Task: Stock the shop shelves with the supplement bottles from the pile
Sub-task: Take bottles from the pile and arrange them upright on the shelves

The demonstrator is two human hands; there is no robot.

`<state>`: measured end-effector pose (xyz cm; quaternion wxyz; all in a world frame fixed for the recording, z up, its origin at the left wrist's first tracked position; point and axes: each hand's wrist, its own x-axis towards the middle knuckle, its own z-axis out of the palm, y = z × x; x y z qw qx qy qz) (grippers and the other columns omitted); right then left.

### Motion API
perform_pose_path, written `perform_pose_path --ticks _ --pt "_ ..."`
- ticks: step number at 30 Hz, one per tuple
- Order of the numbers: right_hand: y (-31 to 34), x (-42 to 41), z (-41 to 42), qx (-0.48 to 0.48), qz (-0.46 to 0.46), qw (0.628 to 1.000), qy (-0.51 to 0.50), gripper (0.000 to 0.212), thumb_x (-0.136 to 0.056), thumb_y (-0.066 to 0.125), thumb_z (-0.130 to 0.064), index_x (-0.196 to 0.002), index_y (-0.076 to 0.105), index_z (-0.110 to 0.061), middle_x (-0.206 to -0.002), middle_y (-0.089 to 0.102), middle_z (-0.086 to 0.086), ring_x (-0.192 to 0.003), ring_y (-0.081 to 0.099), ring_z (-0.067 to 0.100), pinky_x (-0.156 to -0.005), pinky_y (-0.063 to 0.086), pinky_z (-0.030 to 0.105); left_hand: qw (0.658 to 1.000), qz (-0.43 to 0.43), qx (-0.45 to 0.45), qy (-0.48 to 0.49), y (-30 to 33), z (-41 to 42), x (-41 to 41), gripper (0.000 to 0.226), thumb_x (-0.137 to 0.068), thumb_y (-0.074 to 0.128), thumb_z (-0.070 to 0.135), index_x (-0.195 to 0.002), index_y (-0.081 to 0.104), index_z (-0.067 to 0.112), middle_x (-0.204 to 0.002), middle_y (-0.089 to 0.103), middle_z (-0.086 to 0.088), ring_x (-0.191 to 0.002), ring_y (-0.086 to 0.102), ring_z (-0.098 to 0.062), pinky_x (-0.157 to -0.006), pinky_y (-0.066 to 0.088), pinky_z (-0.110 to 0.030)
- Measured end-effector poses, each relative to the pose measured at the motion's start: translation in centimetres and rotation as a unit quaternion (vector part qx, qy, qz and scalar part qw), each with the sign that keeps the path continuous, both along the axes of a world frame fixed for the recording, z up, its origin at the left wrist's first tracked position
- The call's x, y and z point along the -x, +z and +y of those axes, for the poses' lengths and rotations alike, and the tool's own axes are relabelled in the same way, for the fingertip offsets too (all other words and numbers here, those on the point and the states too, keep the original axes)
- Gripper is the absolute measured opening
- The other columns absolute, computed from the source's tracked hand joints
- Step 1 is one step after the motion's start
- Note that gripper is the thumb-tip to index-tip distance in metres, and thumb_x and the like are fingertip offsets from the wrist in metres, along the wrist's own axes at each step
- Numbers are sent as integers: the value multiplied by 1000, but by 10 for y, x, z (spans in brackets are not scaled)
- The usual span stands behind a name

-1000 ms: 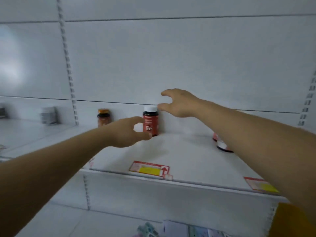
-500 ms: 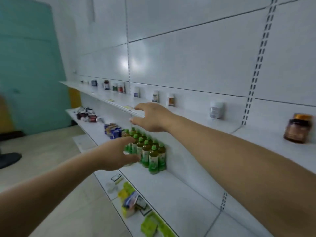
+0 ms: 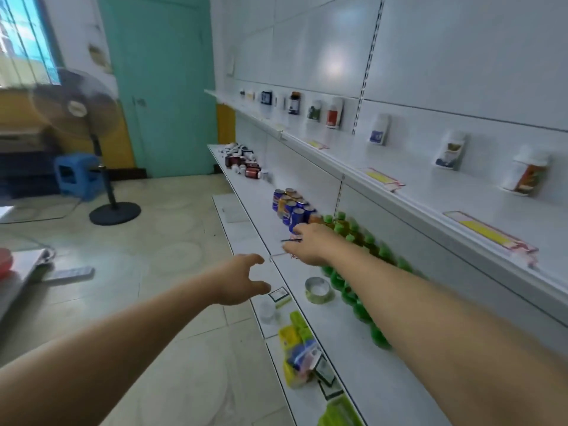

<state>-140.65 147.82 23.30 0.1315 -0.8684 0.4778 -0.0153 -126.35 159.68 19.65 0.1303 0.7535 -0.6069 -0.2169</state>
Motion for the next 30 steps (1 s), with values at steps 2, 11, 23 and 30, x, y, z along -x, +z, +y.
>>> perform_pose_path --ticks 2,11,23,30 --pt "-3 -32 -44 -9 -7 1000 0 70 -85 43 -61 -145 35 -25 -149 38 6 -128 44 30 -102 41 44 1000 -4 -5 7 -1 -41 -27 68 -86 61 46 -143 34 22 -149 35 -4 -133 38 -22 -109 32 -33" --pt "3 -198 -202 -10 -11 1000 26 64 -91 43 -56 -145 35 -22 -149 36 8 -130 41 29 -101 40 41 998 6 10 58 3 -186 -184 66 -86 59 47 -143 34 25 -145 40 -2 -126 44 -21 -101 36 -31" --pt "-20 -454 -408 -21 -49 998 -24 61 -93 43 -54 -144 37 -21 -148 39 5 -128 43 26 -99 40 38 1000 6 -11 23 -16 -402 -466 64 -86 57 48 -142 35 25 -147 38 0 -129 43 -20 -106 37 -34" --pt "-43 -546 -542 -38 -43 996 -65 62 -92 45 -55 -144 37 -21 -149 37 5 -131 41 26 -101 38 37 999 28 -27 2 -28 -547 -580 64 -88 58 44 -143 35 22 -149 34 -3 -133 38 -21 -105 32 -31"
